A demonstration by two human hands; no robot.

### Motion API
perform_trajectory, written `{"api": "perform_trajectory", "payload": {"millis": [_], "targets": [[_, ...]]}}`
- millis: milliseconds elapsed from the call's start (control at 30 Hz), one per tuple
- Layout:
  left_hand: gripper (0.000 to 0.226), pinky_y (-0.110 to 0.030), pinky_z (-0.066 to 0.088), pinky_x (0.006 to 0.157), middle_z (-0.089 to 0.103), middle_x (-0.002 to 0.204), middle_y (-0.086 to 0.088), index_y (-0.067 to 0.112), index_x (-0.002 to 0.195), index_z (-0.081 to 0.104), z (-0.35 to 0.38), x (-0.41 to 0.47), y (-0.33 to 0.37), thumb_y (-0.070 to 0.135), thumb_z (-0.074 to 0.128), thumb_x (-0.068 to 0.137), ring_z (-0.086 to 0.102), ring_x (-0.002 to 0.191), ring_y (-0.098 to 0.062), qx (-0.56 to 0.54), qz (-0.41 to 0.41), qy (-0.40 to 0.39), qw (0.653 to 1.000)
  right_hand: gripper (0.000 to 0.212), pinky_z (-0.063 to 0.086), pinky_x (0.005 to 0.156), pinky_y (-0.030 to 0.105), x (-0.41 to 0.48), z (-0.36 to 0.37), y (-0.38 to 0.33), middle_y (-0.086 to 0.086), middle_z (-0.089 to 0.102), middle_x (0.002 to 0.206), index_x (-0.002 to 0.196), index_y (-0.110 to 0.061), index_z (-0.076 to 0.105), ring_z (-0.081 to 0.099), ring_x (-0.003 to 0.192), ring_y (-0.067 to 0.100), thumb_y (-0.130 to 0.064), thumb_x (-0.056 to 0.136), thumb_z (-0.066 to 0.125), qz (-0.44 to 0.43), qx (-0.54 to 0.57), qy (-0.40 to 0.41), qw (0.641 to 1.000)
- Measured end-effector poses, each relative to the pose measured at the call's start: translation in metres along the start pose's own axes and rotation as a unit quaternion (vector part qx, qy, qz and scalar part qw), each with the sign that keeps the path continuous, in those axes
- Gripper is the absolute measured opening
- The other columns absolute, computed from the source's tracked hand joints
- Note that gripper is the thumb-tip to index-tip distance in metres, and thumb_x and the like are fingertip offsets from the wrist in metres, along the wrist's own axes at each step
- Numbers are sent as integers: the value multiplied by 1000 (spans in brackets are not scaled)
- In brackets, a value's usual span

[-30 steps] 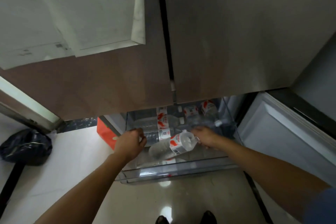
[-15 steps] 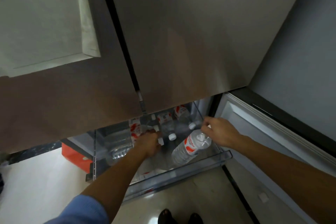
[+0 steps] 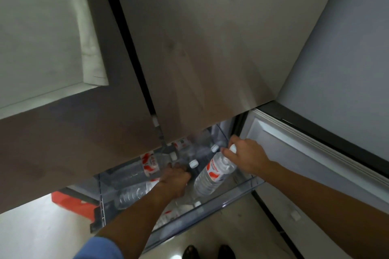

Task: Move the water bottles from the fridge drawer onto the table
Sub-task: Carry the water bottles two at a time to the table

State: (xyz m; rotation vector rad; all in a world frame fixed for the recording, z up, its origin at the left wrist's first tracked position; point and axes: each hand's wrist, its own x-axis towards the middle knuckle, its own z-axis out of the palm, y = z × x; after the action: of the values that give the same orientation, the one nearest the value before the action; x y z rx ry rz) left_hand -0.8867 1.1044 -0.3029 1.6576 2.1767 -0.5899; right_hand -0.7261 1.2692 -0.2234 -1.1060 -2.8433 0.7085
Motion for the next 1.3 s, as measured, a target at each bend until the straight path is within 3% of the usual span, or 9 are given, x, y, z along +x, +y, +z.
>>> {"api": "perform_trajectory", "payload": {"millis": [200,300,467,600,833,933,1067,1167,1300], "targets": [[46,-38,44,89,55,124,-12,19,127,49,-30,-33,-26,30,59,83,55,108,-31,-62,-21,81,995,39,36,68,25,3,0,-20,8,67,99,110,-15,56,51,76,18,-49,92,52,-24,-26,20,999],[40,-34,46,83,63,115,-12,16,120,53,-35,-50,-39,34,56,84,60,100,-31,-50,-40,127,990,38,37,68,27,5,4,-30,8,68,97,108,-17,58,61,83,25,-50,90,53,-50,-33,39,997],[44,-34,45,84,59,120,-14,12,130,43,-35,-89,-42,36,47,94,59,104,-31,-30,-56,159,985,37,37,63,28,3,12,-53,6,68,94,108,-22,59,63,85,25,-50,88,49,-113,-75,39,990],[43,-34,51,76,66,99,-8,16,129,42,-31,-128,-56,44,36,98,64,85,-28,-53,-133,214,966,37,39,66,31,-6,14,-67,9,69,98,106,-19,56,64,89,28,-50,88,48,-182,-115,54,975],[28,-27,42,61,66,83,1,22,100,49,-43,-210,-24,48,43,94,54,65,-14,-119,-327,339,874,29,39,62,33,-37,-28,-87,3,68,84,94,-20,55,62,77,28,-49,90,51,-288,-16,127,949],[27,-28,38,56,66,70,-6,17,89,55,-53,-248,3,43,51,92,56,56,-24,-116,-373,397,831,26,32,59,31,-53,-50,-103,1,60,75,90,-19,55,53,67,24,-45,91,53,-340,15,156,927],[39,-30,36,51,64,60,-14,13,74,57,-62,-313,31,48,40,80,59,53,-36,-111,-459,475,743,23,40,55,28,-79,-65,-139,-4,56,69,84,-22,55,56,62,22,-44,89,54,-412,40,152,898],[37,-35,45,54,66,65,-15,13,76,62,-61,-367,52,47,45,78,61,60,-37,-129,-530,483,685,25,32,53,25,-115,-61,-169,-1,59,68,81,-21,57,55,60,22,-45,85,52,-465,57,151,871],[23,-37,54,61,70,74,-8,17,84,64,-26,-437,89,40,60,82,63,66,-31,-144,-589,428,670,29,35,55,25,-177,-29,-201,0,62,73,84,-20,60,59,63,21,-48,88,53,-529,36,96,843]]}}
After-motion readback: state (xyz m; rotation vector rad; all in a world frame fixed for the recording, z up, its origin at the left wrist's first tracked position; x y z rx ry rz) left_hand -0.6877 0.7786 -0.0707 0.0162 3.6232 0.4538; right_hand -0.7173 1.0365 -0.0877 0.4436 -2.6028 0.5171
